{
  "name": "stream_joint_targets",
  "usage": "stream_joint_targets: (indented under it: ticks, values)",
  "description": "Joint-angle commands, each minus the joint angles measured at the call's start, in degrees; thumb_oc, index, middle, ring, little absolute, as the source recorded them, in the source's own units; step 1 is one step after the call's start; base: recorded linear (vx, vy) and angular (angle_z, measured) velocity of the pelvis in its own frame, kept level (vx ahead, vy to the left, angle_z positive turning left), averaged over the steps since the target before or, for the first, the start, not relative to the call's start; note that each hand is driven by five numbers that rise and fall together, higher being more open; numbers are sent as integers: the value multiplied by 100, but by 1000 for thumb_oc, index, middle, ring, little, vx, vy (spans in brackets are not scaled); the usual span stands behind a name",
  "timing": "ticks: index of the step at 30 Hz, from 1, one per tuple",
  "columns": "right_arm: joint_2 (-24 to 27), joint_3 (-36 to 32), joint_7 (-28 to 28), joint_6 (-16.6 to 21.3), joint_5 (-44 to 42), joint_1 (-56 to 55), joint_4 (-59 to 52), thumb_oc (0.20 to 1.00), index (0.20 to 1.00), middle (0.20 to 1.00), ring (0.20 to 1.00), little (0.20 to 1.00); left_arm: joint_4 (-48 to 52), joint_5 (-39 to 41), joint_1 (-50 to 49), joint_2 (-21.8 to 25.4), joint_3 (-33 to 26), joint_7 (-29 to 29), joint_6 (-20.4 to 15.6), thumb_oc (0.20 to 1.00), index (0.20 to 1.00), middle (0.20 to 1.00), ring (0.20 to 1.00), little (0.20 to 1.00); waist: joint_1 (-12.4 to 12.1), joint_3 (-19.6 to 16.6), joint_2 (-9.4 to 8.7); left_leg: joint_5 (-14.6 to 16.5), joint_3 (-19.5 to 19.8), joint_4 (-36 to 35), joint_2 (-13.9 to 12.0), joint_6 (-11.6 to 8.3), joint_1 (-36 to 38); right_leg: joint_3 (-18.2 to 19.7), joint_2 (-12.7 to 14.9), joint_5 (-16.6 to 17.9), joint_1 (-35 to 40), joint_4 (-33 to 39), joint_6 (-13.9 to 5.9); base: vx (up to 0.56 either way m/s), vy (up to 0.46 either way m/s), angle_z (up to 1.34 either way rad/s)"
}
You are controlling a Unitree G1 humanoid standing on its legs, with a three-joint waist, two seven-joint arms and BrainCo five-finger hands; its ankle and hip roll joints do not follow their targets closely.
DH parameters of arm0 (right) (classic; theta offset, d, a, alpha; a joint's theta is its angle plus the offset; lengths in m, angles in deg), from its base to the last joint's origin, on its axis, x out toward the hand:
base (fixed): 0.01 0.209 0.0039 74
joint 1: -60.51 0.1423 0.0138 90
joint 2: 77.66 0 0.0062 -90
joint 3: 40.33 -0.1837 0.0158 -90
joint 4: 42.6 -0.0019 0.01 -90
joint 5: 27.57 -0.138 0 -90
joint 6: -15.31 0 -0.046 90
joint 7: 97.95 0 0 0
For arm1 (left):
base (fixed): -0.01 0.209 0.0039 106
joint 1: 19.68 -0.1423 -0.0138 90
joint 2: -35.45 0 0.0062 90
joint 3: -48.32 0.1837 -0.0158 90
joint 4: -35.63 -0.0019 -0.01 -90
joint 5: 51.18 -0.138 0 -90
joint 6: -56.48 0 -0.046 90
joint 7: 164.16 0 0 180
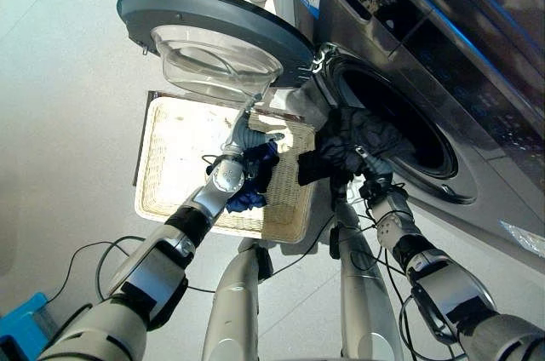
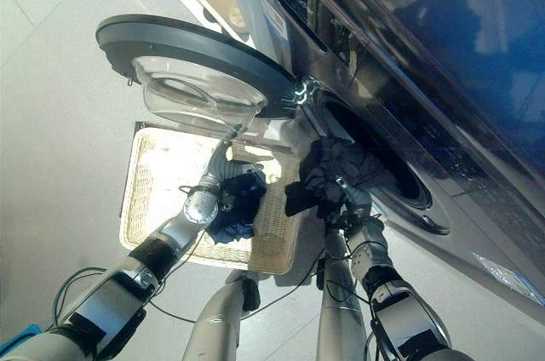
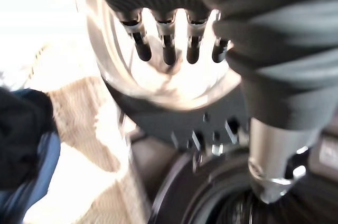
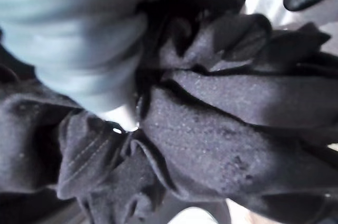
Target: Put the clothes into the washing machine.
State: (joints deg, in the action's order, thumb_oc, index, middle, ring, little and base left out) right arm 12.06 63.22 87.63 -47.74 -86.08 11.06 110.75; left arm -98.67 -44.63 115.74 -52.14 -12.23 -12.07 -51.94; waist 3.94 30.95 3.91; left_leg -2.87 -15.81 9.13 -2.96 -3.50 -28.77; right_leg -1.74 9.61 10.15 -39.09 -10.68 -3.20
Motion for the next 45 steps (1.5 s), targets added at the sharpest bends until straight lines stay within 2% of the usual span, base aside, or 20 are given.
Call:
stream_joint_targets:
  ticks: [1, 8, 15, 17, 19, 26, 27, 29, 31, 33, 34, 35, 36, 37, 38, 39, 40, 42, 44, 45]
  values:
    - [231, -251, -274, 622, -190, 439, -145, 200, 200, 200, 200, 200, 1, 214, 40, -204, -400, -492, -402, 1000, 1000, 1000, 1000, 1000, 48, -116, 479, 165, 100, 446, 362, -190, -555, -640, -169, -799, -20, -579, -285, 14, -32, 1]
    - [747, -736, -785, 807, -343, 817, -30, 200, 200, 200, 200, 200, -51, 381, -286, -41, -576, -630, -576, 1000, 1000, 1000, 1000, 1000, -101, -116, 461, 254, 216, 644, 387, -185, -717, -813, -80, -838, -124, -757, -315, 16, -53, 4]
    - [1629, -1140, -1432, 746, -385, 1288, 107, 200, 200, 200, 200, 200, 78, 671, -735, 336, -582, -191, -663, 1000, 1000, 1000, 1000, 1000, -295, -116, 410, 380, 373, 842, 416, -115, -1011, -992, -7, -832, -359, -936, -359, 0, -78, 12]
    - [1805, -1183, -1510, 728, -667, 1385, 98, 200, 200, 200, 200, 200, 173, 687, -824, 414, -535, -139, -649, 1000, 1000, 1000, 1000, 1000, -324, -116, 412, 449, 398, 887, 419, -111, -1016, -1010, 1, -879, -360, -979, -372, 18, -58, 11]
    - [2017, -1368, -1498, 813, -1475, 1548, 25, 200, 200, 200, 200, 200, 397, 722, -1004, 576, -453, -114, -670, 1000, 1000, 1000, 1000, 1000, -374, -116, 417, 495, 417, 933, 404, -99, -1054, -1052, 37, -889, -406, -1042, -380, 16, -44, 9]
    - [2060, -2040, -1275, 2135, -4076, 1914, -493, 200, 200, 200, 200, 200, 1113, 843, -1249, 773, -136, -343, -429, 1000, 1000, 1000, 1000, 1000, -435, -116, 446, 547, 423, 962, 370, -75, -1051, -1108, 105, -889, -458, -1187, -399, 3, 7, 5]
    - [2082, -2087, -1275, 2328, -4271, 1978, -550, 200, 200, 200, 200, 200, 1190, 861, -1258, 803, -95, -367, -386, 1000, 1000, 1000, 1000, 1000, -445, -116, 453, 554, 412, 966, 362, -72, -1045, -1126, 128, -889, -460, -1210, -404, 0, 0, 0]
    - [2088, -2092, -1281, 2375, -4310, 1995, -552, 200, 200, 200, 200, 200, 1205, 869, -1251, 813, -89, -372, -377, 1000, 1000, 1000, 1000, 1000, -446, -116, 452, 543, 410, 963, 361, -70, -1056, -1127, 130, -876, -471, -1205, -403, 0, 0, 0]
    - [2233, -2205, -1338, 2882, -4740, 2134, -683, 200, 200, 200, 200, 200, 1351, 951, -1311, 871, 33, -442, -320, 1000, 1000, 1000, 1000, 1000, -435, -116, 457, 549, 378, 969, 332, -76, -1026, -1145, 169, -868, -454, -1227, -416, 11, 32, -2]
    - [2233, -2205, -1338, 2882, -4740, 2134, -683, 200, 200, 200, 200, 200, 1351, 951, -1311, 871, 33, -442, -320, 1000, 1000, 1000, 1000, 1000, -435, -116, 457, 549, 378, 969, 332, -76, -1026, -1145, 169, -868, -454, -1227, -416, 4, 12, -3]
    - [2429, -2256, -1393, 3134, -4816, 2217, -601, 200, 200, 200, 200, 200, 1384, 1034, -1371, 899, 106, -442, -298, 1000, 1000, 1000, 1000, 1000, -438, -116, 459, 544, 355, 959, 307, -87, -978, -1160, 205, -854, -424, -1243, -431, 11, 30, -5]
    - [2466, -2248, -1564, 3130, -4628, 2226, -544, 200, 200, 200, 200, 200, 1403, 1069, -1367, 904, 125, -433, -272, 1000, 1000, 1000, 1000, 1000, -436, -116, 462, 543, 341, 957, 303, -87, -962, -1163, 214, -852, -414, -1242, -433, 15, 41, -6]
    - [2513, -2227, -1968, 3002, -4251, 2212, -503, 200, 200, 200, 200, 200, 1403, 1101, -1373, 888, 142, -440, -259, 1000, 1000, 1000, 1000, 1000, -425, -116, 455, 543, 325, 948, 296, -87, -941, -1169, 225, -843, -403, -1234, -435, 0, 0, 0]
    - [2534, -2222, -2171, 2848, -3984, 2208, -489, 758, 758, 758, 758, 758, 1395, 1096, -1374, 874, 149, -436, -263, 1000, 1000, 1000, 1000, 1000, -425, -116, 454, 539, 317, 938, 295, -88, -925, -1172, 229, -838, -389, -1222, -438, 6, 17, -5]
    - [2546, -2211, -2272, 2726, -3836, 2206, -461, 1000, 1000, 1000, 1000, 1000, 1389, 1100, -1373, 869, 150, -428, -269, 1000, 1000, 1000, 1000, 1000, -425, -116, 454, 537, 310, 936, 294, -91, -917, -1176, 233, -836, -380, -1215, -439, 27, 20, -7]
    - [2582, -2131, -2745, 2100, -3193, 2172, -386, 1000, 1000, 1000, 1000, 1000, 1360, 1122, -1362, 848, 160, -389, -268, 1000, 1000, 1000, 1000, 1000, -425, -116, 459, 594, 296, 938, 287, -102, -837, -1172, 237, -900, -315, -1230, -458, 8, 21, -5]
    - [2583, -2116, -2834, 1964, -3073, 2182, -402, 1000, 1000, 1000, 1000, 1000, 1360, 1118, -1346, 845, 151, -384, -265, 1000, 1000, 1000, 1000, 1000, -423, -116, 459, 554, 287, 928, 289, -93, -865, -1177, 239, -859, -339, -1209, -443, 7, 22, -4]
    - [2609, -1981, -3025, 1093, -2652, 2103, -305, 1000, 1000, 1000, 1000, 1000, 1338, 1094, -1327, 819, 132, -342, -237, 1000, 1000, 1000, 1000, 1000, -423, -116, 448, 581, 277, 932, 285, -97, -828, -1180, 244, -892, -311, -1219, -454, 0, 0, 0]
    - [2609, -1981, -3025, 1093, -2652, 2103, -305, 1000, 1000, 1000, 1000, 1000, 1338, 1094, -1327, 819, 132, -342, -237, 1000, 1000, 1000, 1000, 1000, -423, -116, 448, 581, 277, 932, 285, -97, -828, -1180, 244, -892, -311, -1219, -454, -12, 2, -2]
    - [2700, -1662, -3528, -109, -1488, 2062, 145, 1000, 1000, 1000, 1000, 1000, 1248, 1088, -1201, 815, 107, -331, -150, 1000, 1000, 1000, 1000, 1000, -428, -116, 418, 512, 235, 877, 268, -82, -843, -1215, 249, -830, -317, -1143, -435, 0, 0, 0]
